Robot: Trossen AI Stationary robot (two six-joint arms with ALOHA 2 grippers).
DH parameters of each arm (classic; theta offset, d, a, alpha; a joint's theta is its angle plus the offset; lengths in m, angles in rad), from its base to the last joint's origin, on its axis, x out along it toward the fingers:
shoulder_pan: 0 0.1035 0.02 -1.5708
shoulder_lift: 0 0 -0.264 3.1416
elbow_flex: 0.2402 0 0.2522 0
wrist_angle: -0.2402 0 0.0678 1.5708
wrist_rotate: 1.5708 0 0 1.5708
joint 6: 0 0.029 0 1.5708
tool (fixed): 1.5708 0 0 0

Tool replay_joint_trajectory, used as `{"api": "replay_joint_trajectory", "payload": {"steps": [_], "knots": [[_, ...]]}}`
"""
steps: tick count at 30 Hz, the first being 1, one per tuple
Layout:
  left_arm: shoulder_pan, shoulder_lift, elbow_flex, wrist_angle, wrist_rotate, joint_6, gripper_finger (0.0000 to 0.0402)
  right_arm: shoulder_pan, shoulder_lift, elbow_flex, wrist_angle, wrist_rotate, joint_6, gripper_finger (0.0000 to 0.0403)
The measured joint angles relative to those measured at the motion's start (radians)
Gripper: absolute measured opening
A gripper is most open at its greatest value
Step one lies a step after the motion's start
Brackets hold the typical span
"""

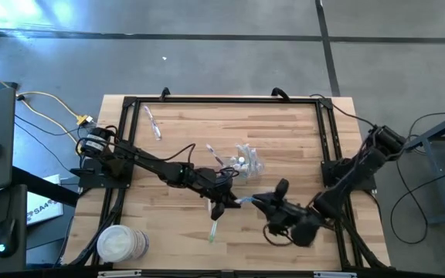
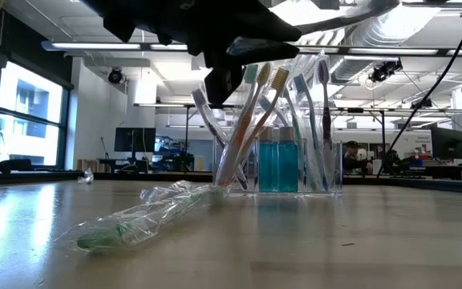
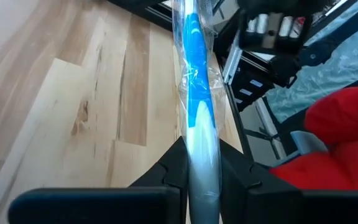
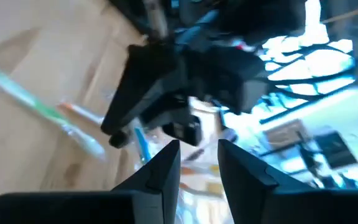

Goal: Pick & Place toothbrushing station
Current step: Put the blue toothbrush into the wire organizer

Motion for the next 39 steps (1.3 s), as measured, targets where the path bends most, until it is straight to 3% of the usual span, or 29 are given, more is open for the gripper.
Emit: {"api": "replay_joint_trajectory", "payload": {"steps": [3, 11, 17, 21, 29, 34, 39], "knots": [[-0.001, 0.000, 0.000, 0.001, -0.073, 0.040, 0.0044, 0.060, 0.000, 0.000, 0.001, 0.065, 0.097, 0.0098], [-0.003, -0.001, 0.000, 0.080, -0.190, 0.215, 0.0044, 0.238, 0.000, 0.000, 0.000, 0.013, 0.390, 0.0097], [-0.041, -0.012, 0.000, 0.201, -0.238, 0.400, 0.0044, 0.285, -0.007, -0.002, -0.016, 0.121, 0.561, 0.0097], [-0.084, -0.013, 0.002, 0.279, -0.258, 0.537, 0.0044, 0.278, -0.008, -0.002, -0.017, 0.216, 0.589, 0.0097], [-0.120, -0.013, 0.001, 0.305, -0.320, 0.606, 0.0044, 0.157, -0.008, -0.002, 0.013, 0.224, 0.599, 0.0097], [-0.127, -0.013, 0.001, 0.291, -0.347, 0.625, 0.0044, 0.099, -0.007, -0.002, 0.054, 0.202, 0.588, 0.0097], [-0.131, -0.013, 0.001, 0.276, -0.376, 0.629, 0.0044, 0.082, -0.007, -0.002, 0.178, 0.091, 0.480, 0.0097]]}}
